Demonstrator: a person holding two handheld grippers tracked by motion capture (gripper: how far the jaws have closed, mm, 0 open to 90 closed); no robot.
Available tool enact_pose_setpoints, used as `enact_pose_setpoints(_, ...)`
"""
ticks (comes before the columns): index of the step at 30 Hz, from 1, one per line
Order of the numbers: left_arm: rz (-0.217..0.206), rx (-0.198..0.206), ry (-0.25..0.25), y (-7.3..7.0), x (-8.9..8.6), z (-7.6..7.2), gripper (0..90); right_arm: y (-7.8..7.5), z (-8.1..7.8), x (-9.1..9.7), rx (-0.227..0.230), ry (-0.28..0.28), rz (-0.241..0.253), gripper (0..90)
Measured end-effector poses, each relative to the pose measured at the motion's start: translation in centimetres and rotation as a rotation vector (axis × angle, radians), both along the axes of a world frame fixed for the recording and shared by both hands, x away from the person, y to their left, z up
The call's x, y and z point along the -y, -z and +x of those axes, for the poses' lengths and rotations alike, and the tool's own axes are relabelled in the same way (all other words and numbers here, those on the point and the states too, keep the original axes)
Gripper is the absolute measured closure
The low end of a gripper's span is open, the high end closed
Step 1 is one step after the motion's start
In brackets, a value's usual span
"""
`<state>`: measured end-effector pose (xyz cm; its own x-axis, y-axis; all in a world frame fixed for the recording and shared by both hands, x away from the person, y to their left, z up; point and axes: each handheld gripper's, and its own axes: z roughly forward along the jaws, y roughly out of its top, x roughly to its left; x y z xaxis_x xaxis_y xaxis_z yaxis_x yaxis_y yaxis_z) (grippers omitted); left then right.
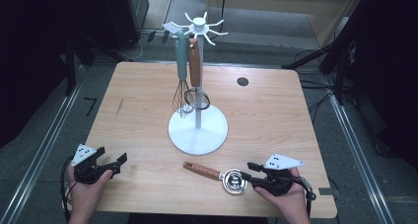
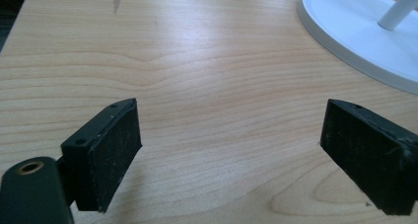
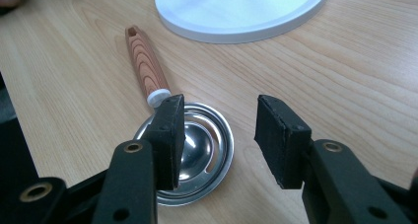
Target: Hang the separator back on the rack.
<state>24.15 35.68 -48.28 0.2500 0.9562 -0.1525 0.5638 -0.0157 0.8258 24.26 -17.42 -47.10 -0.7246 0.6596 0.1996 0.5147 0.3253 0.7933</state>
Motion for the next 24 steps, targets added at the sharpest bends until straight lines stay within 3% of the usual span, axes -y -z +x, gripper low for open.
enact_pose_setpoints(3, 0.004, -0.010, 0.012, 0.1, 0.0, 0.0, 0.1, -0.3, 0.5, -0.5, -0.021, -0.050, -0.024, 54.5)
enact_pose_setpoints(4, 0.007, -0.009, 0.015, 0.1, 0.1, 0.0, 0.0, -0.4, 1.0, -0.9, -0.032, -0.087, -0.059, 53.5)
enact_pose_setpoints(7, -0.003, -0.006, 0.017, 0.1, 0.0, -0.1, 0.0, -0.9, 1.3, -1.2, -0.033, -0.105, -0.093, 52.5)
enact_pose_setpoints(12, -0.007, -0.002, 0.013, 0.2, 0.0, 0.1, 0.0, -2.4, 2.2, -2.3, -0.026, -0.144, -0.111, 52.3)
enact_pose_setpoints(13, -0.017, 0.005, 0.015, 0.1, -0.1, 0.0, 0.0, -2.9, 2.4, -2.9, -0.006, -0.162, -0.148, 52.5)
enact_pose_setpoints(17, -0.024, 0.007, 0.020, 0.1, -0.2, 0.0, 0.0, -3.3, 2.9, -4.1, -0.022, -0.227, -0.204, 50.6)
enact_pose_setpoints(20, -0.029, 0.006, 0.017, 0.1, -0.3, 0.0, 0.0, -3.2, 3.1, -4.7, -0.011, -0.242, -0.227, 50.5)
enact_pose_setpoints(24, -0.046, 0.002, 0.016, 0.1, -0.4, 0.0, 0.0, -3.1, 3.5, -5.5, -0.025, -0.211, -0.240, 52.5)
